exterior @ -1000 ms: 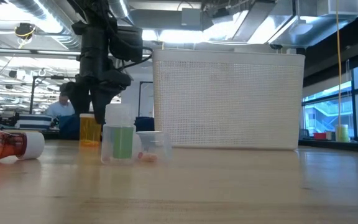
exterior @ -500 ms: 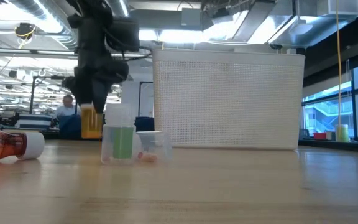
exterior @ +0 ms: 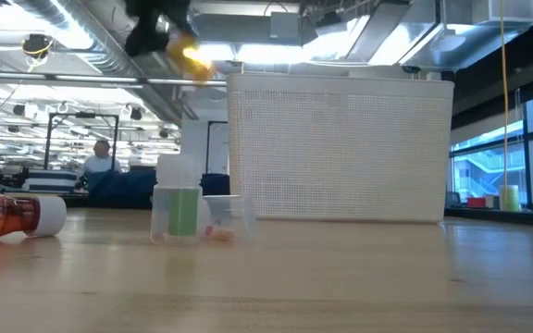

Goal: Pick & place medical supplies in basket/bin
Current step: Put the orange pill bottle into the white bin

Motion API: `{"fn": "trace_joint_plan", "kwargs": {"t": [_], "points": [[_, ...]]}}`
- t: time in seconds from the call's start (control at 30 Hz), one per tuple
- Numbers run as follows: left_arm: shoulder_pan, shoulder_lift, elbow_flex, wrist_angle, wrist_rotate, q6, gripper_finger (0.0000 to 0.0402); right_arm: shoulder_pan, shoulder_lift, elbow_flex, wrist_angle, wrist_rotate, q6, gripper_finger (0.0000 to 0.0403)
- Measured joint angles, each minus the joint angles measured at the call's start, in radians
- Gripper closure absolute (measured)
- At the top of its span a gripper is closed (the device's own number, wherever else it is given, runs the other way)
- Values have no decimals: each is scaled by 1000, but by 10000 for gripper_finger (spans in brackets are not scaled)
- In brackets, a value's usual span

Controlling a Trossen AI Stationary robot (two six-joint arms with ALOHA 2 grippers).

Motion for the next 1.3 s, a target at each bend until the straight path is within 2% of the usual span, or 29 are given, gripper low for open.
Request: {"fn": "trace_joint_plan", "kwargs": {"t": [0.13,0.27,0.37,0.47,0.6,0.7,0.83,1.17,1.3], "points": [[0,-41,42,186,40,60,195,0,13,0,79,6,-7,156],[-2,-51,49,426,156,162,194,0,39,0,172,6,-37,156],[-11,-47,49,572,230,180,194,1,60,0,263,2,-185,156],[-22,-35,49,683,240,135,194,19,88,0,408,-28,-408,156],[-34,-22,48,733,251,89,194,57,127,0,579,-44,-747,156],[-39,-22,48,733,254,81,194,75,152,0,677,-44,-874,156],[-40,-22,48,742,268,45,194,77,164,0,736,-43,-920,156],[-40,-22,48,782,295,43,194,81,173,1,814,-71,-917,157],[-40,-22,48,793,300,44,194,85,172,1,841,-88,-917,176]]}}
